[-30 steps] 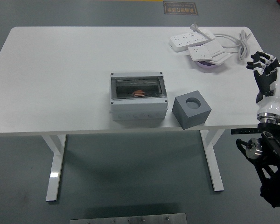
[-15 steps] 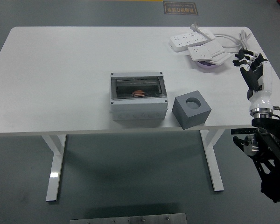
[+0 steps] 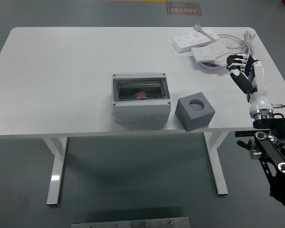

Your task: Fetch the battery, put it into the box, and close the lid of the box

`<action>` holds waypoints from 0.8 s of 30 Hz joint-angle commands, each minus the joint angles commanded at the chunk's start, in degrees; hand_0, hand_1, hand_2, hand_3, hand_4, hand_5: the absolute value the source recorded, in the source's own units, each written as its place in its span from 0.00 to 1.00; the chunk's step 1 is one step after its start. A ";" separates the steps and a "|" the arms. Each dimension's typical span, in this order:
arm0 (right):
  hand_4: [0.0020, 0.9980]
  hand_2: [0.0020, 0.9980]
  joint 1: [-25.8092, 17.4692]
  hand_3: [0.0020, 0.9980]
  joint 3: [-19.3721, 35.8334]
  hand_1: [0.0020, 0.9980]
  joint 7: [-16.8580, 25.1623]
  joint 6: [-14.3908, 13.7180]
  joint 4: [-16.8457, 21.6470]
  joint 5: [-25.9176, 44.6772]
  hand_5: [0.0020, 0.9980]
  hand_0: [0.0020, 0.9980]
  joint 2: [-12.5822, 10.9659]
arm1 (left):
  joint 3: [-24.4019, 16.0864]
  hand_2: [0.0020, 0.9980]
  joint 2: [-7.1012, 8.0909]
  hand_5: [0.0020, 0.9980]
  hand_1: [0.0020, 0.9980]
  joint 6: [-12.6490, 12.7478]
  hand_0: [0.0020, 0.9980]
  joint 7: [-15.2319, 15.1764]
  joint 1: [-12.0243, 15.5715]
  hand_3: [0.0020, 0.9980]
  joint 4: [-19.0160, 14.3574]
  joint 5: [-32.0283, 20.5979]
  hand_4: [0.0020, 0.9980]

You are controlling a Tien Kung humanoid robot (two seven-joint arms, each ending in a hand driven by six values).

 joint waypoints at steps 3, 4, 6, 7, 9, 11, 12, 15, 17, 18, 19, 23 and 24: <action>0.77 0.57 0.06 0.60 0.19 0.56 0.28 -0.40 -0.30 -0.60 0.31 0.57 0.04 | -0.09 0.58 0.01 0.00 0.74 -0.03 0.70 0.08 0.01 0.50 -0.01 0.13 0.29; 0.77 0.57 0.07 0.60 0.22 0.56 0.36 -0.48 -0.40 -0.67 0.31 0.57 0.05 | -0.11 0.58 0.01 0.00 0.74 -0.03 0.70 0.09 0.01 0.50 -0.01 0.15 0.29; 0.77 0.57 0.08 0.60 0.25 0.56 0.64 -0.62 -0.75 -0.51 0.31 0.57 0.08 | -0.15 0.58 0.00 0.00 0.74 -0.03 0.70 0.12 0.03 0.50 -0.01 0.19 0.29; 0.77 0.57 0.06 0.60 0.22 0.56 0.87 -0.68 -0.96 -0.16 0.31 0.57 0.11 | -0.16 0.58 -0.01 0.00 0.74 -0.04 0.70 0.12 0.04 0.50 -0.02 0.19 0.29; 0.73 0.63 -0.03 0.62 0.14 0.60 1.46 -0.76 -1.37 0.97 0.23 0.56 0.20 | -0.20 0.58 -0.02 0.00 0.74 -0.03 0.70 0.13 0.04 0.50 -0.01 0.23 0.29; 0.73 0.63 -0.20 0.62 0.06 0.60 2.47 -0.79 -1.94 3.05 0.23 0.56 0.39 | -0.24 0.58 -0.05 0.00 0.74 -0.05 0.70 0.15 0.06 0.50 -0.01 0.28 0.29; 0.73 0.63 -0.29 0.62 0.05 0.60 3.08 -0.84 -2.21 4.10 0.23 0.56 0.52 | -0.28 0.58 -0.07 0.00 0.74 -0.05 0.70 0.18 0.07 0.50 -0.01 0.34 0.29; 0.69 0.67 -0.57 0.66 0.00 0.64 5.25 -0.88 -3.04 7.95 0.11 0.57 0.96 | -0.37 0.58 -0.14 0.00 0.74 -0.09 0.71 0.26 0.10 0.50 -0.02 0.51 0.29; 0.69 0.67 -0.65 0.66 -0.05 0.64 6.26 -0.71 -3.44 10.31 0.11 0.57 1.13 | -0.42 0.58 -0.15 0.00 0.74 -0.12 0.71 0.30 0.08 0.50 -0.03 0.61 0.29; 0.69 0.67 -0.68 0.66 -0.12 0.64 6.73 -0.56 -3.58 11.70 0.11 0.57 1.17 | -0.45 0.58 -0.15 0.00 0.74 -0.13 0.71 0.32 0.06 0.50 -0.03 0.67 0.29; 0.69 0.67 -0.68 0.66 -0.18 0.64 6.97 -0.44 -3.65 12.54 0.11 0.57 1.17 | -0.48 0.58 -0.15 0.00 0.74 -0.13 0.71 0.33 0.04 0.50 -0.03 0.70 0.29; 0.62 0.52 -0.68 0.60 -0.47 0.52 8.10 0.40 -3.94 16.60 0.13 0.47 1.16 | -0.58 0.58 -0.08 0.00 0.74 -0.10 0.71 0.39 0.02 0.50 -0.03 0.80 0.29; 0.62 0.52 -0.66 0.60 -0.53 0.52 8.29 0.57 -4.03 17.29 0.13 0.47 1.17 | -0.58 0.58 -0.08 0.00 0.74 -0.09 0.71 0.40 0.02 0.50 -0.04 0.81 0.29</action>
